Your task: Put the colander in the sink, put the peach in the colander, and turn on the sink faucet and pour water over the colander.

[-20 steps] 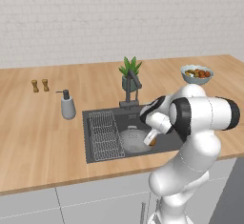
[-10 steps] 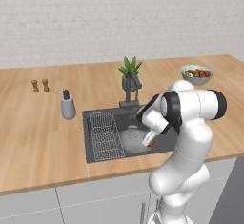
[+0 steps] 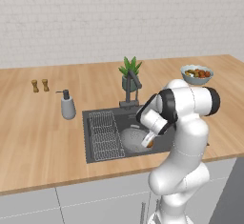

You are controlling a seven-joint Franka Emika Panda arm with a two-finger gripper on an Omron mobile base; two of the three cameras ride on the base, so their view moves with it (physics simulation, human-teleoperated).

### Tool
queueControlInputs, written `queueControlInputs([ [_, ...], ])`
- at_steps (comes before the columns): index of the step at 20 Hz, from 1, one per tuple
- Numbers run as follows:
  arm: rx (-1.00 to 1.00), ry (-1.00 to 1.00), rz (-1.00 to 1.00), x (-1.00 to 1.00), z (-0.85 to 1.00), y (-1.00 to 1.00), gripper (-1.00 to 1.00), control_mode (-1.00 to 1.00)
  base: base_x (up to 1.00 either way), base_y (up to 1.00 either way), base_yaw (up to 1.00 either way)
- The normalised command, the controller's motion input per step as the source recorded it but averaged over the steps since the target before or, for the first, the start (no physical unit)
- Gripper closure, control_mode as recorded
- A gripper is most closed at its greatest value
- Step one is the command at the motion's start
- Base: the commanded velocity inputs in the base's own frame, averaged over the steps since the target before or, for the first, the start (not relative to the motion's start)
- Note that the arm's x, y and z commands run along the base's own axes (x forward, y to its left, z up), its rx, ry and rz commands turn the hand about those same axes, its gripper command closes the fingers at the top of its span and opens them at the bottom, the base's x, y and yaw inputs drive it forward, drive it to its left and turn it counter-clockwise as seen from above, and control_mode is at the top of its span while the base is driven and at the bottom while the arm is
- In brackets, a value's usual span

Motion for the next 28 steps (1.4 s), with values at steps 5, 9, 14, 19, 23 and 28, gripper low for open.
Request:
queueControlInputs([
  [5,0.0,0.0,0.0,0.0,0.0,0.03,-1.0,-1.0,0.0,0.0,0.0],
  [9,0.0,0.0,0.0,0.0,0.0,0.0,-1.0,-1.0,0.0,0.0,0.0],
  [14,0.0,0.0,0.0,0.0,0.11,0.0,-1.0,-1.0,0.0,0.0,0.0],
  [19,0.0,-0.04,0.0,-0.02,0.58,0.0,-1.0,-1.0,0.0,0.0,0.0],
  [23,0.0,-0.03,-0.01,-0.13,0.77,0.0,-1.0,-1.0,0.0,0.0,0.0],
  [28,0.0,-0.02,-0.04,-0.14,0.75,-0.06,-1.0,-1.0,0.0,0.0,0.0],
])
